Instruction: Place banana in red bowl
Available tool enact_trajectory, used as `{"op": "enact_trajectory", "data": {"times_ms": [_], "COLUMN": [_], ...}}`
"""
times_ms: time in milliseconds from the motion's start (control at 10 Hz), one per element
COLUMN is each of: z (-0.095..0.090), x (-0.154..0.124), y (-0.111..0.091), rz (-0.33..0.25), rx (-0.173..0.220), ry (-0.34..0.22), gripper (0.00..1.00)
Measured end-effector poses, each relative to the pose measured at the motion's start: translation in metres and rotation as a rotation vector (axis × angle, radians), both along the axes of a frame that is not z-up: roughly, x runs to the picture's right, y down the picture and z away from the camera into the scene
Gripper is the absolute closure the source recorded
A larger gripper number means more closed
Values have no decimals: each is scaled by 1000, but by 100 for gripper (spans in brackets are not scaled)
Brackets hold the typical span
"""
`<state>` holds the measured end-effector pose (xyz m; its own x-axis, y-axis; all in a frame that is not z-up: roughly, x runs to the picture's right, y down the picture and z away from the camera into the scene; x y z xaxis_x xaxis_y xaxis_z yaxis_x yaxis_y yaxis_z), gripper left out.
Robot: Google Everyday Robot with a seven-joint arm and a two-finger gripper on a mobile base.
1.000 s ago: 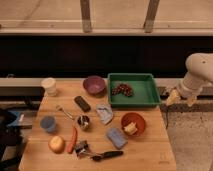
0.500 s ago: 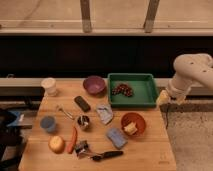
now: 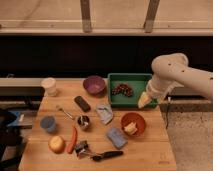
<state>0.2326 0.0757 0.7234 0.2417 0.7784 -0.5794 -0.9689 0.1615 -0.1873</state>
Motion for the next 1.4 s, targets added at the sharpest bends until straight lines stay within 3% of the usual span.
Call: {"op": "enact_trajectory", "data": {"times_ms": [500, 1000, 1400], "z": [0, -8, -5], "x": [-3, -57, -79], "y": [3, 51, 77], "rz": [-16, -61, -64], "rx": [0, -61, -121], "ry": [-11, -79, -132], "gripper": [30, 30, 30]}}
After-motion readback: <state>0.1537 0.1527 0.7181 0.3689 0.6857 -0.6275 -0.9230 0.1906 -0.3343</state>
